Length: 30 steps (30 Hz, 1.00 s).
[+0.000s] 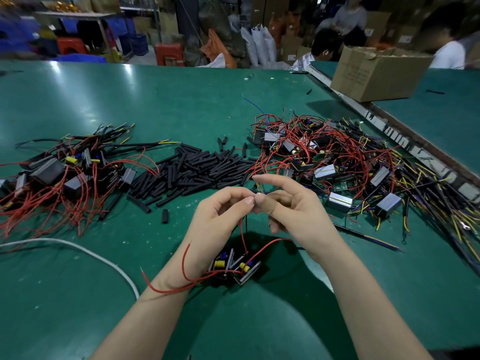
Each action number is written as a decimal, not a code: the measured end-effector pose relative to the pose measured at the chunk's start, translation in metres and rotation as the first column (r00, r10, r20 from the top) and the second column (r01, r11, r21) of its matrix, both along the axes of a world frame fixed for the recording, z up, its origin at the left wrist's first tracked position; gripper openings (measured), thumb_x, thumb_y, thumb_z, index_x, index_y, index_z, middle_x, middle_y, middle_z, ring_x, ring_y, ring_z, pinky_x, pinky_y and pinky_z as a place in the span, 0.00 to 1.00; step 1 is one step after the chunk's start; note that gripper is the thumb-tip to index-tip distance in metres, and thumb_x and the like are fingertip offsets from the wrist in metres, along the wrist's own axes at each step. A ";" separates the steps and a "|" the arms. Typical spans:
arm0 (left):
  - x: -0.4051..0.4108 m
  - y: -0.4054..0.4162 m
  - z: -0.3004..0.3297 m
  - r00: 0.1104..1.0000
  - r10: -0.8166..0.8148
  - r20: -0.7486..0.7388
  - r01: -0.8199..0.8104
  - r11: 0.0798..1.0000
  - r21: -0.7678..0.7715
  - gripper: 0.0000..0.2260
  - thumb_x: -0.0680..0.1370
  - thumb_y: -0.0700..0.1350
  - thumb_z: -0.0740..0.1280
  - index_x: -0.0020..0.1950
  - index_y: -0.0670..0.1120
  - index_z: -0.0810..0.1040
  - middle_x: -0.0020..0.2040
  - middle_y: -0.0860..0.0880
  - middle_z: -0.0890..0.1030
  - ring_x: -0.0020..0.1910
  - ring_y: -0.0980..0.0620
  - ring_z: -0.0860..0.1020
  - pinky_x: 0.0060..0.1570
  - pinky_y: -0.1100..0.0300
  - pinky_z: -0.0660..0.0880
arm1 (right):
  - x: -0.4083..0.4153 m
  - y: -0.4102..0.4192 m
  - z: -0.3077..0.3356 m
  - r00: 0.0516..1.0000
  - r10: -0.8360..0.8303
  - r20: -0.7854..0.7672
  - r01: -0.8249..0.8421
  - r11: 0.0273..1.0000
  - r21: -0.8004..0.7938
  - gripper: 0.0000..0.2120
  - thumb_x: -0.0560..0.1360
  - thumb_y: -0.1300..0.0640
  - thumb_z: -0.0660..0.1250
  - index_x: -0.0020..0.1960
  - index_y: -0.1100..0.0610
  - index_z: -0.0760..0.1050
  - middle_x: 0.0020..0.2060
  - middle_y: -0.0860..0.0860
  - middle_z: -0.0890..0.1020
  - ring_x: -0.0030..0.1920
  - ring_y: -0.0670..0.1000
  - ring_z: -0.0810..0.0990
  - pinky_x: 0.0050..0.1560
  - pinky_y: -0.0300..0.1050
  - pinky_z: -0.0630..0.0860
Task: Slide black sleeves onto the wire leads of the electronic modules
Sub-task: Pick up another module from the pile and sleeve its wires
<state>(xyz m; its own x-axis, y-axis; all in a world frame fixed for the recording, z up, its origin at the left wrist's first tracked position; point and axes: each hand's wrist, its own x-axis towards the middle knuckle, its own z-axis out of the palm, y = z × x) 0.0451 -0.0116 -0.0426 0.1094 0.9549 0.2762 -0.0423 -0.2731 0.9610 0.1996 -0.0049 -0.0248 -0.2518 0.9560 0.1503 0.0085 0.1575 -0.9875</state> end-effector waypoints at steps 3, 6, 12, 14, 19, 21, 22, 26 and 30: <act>-0.001 0.000 -0.001 1.000 -0.014 0.007 0.014 1.000 -0.012 0.07 0.78 0.38 0.65 0.45 0.48 0.80 0.37 0.56 0.82 0.37 0.62 0.76 0.39 0.70 0.71 | 0.001 0.000 0.001 1.000 0.021 0.006 -0.021 1.000 0.005 0.13 0.69 0.51 0.69 0.53 0.47 0.80 0.34 0.49 0.82 0.26 0.45 0.72 0.29 0.32 0.69; -0.001 0.000 0.000 0.999 -0.052 0.001 0.052 0.999 -0.012 0.07 0.78 0.37 0.64 0.45 0.47 0.79 0.37 0.57 0.81 0.37 0.62 0.75 0.40 0.70 0.71 | 0.001 -0.001 0.003 0.999 0.050 -0.003 -0.050 0.999 0.002 0.14 0.70 0.51 0.68 0.55 0.43 0.79 0.34 0.48 0.81 0.26 0.45 0.72 0.28 0.29 0.67; -0.004 -0.001 -0.002 0.994 -0.010 -0.105 0.017 0.998 0.065 0.03 0.77 0.41 0.67 0.47 0.48 0.79 0.40 0.55 0.80 0.42 0.57 0.76 0.48 0.62 0.72 | 0.003 -0.001 0.003 0.996 0.086 0.021 -0.087 0.996 0.029 0.07 0.74 0.58 0.67 0.49 0.48 0.82 0.32 0.48 0.80 0.26 0.45 0.72 0.27 0.29 0.67; -0.004 0.000 -0.003 0.988 0.044 -0.148 -0.031 0.995 0.093 0.03 0.77 0.40 0.67 0.47 0.47 0.79 0.41 0.53 0.81 0.42 0.56 0.76 0.48 0.60 0.71 | 0.004 0.000 0.002 0.998 0.056 0.023 -0.056 0.998 0.009 0.07 0.75 0.59 0.68 0.49 0.48 0.81 0.32 0.48 0.81 0.25 0.45 0.72 0.26 0.30 0.68; -0.003 0.001 -0.006 0.966 0.140 -0.217 -0.105 0.981 0.165 0.08 0.77 0.38 0.67 0.45 0.52 0.78 0.40 0.56 0.78 0.39 0.60 0.74 0.44 0.65 0.69 | 0.003 0.002 -0.003 0.998 0.026 0.049 -0.026 1.000 -0.007 0.04 0.73 0.54 0.70 0.47 0.47 0.81 0.31 0.50 0.82 0.24 0.46 0.72 0.26 0.33 0.68; -0.003 0.000 -0.005 0.959 0.156 -0.235 -0.111 0.974 0.197 0.09 0.77 0.37 0.68 0.44 0.53 0.78 0.40 0.55 0.78 0.40 0.60 0.74 0.45 0.66 0.69 | 0.003 0.003 -0.003 0.998 0.020 0.057 -0.020 1.000 -0.003 0.04 0.70 0.50 0.70 0.45 0.45 0.82 0.32 0.50 0.82 0.25 0.46 0.72 0.27 0.34 0.69; -0.003 -0.001 -0.005 0.957 0.164 -0.241 -0.114 0.972 0.207 0.10 0.77 0.37 0.68 0.44 0.53 0.78 0.41 0.55 0.79 0.40 0.59 0.74 0.45 0.66 0.69 | 0.004 0.003 -0.004 0.998 0.012 0.066 -0.012 1.000 0.004 0.05 0.69 0.49 0.71 0.44 0.45 0.82 0.32 0.50 0.83 0.25 0.46 0.73 0.27 0.34 0.70; -0.002 0.000 -0.006 0.951 0.159 -0.264 -0.110 0.975 0.192 0.08 0.77 0.38 0.67 0.45 0.52 0.78 0.41 0.55 0.79 0.41 0.61 0.74 0.46 0.66 0.69 | 0.004 0.005 -0.008 0.992 -0.039 0.118 0.029 0.996 0.089 0.04 0.69 0.49 0.70 0.43 0.47 0.80 0.34 0.47 0.83 0.34 0.44 0.79 0.29 0.37 0.73; -0.003 0.000 -0.005 0.949 0.161 -0.270 -0.112 0.976 0.187 0.08 0.77 0.39 0.67 0.45 0.53 0.78 0.41 0.56 0.78 0.41 0.63 0.74 0.46 0.67 0.68 | 0.003 0.006 -0.011 0.989 -0.069 0.131 0.050 0.989 0.141 0.03 0.70 0.50 0.70 0.44 0.47 0.79 0.34 0.47 0.82 0.33 0.43 0.77 0.31 0.38 0.74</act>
<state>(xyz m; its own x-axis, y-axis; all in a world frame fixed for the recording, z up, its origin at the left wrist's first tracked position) 0.0426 -0.0111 -0.0481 0.0778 0.9087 0.4102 0.2727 -0.4152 0.8679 0.2028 0.0008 -0.0358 -0.2221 0.9426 0.2492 0.1539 0.2863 -0.9457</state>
